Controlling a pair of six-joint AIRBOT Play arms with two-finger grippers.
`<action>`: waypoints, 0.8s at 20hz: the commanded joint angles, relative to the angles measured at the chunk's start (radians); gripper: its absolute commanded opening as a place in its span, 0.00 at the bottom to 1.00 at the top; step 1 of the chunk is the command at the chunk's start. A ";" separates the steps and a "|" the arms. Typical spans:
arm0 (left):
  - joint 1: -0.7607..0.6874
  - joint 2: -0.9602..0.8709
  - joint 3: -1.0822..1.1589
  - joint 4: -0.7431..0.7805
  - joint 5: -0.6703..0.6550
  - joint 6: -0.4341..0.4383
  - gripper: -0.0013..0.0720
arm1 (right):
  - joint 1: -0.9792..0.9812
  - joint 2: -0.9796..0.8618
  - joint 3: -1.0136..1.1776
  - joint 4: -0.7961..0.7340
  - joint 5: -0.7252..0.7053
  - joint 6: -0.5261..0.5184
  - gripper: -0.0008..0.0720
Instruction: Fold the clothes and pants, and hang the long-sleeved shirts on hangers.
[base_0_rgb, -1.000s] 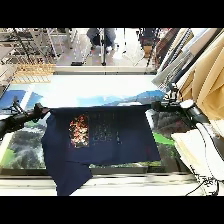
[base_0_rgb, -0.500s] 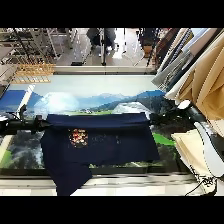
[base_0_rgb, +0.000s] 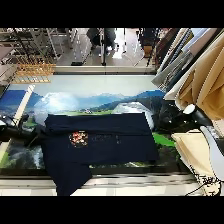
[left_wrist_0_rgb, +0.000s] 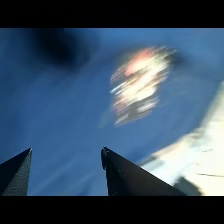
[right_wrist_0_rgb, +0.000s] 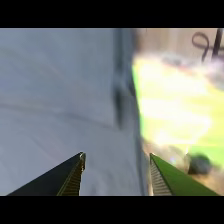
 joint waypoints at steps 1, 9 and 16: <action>0.003 0.216 -0.273 0.178 0.124 -0.053 0.62 | -0.095 0.058 -0.146 -0.010 0.041 -0.062 0.64; 0.003 0.436 -0.576 0.203 0.151 -0.053 0.63 | -0.154 0.055 -0.307 0.072 0.012 -0.276 0.64; 0.001 0.435 -0.605 0.093 0.214 -0.023 0.49 | -0.073 0.032 -0.368 0.089 0.029 -0.336 0.31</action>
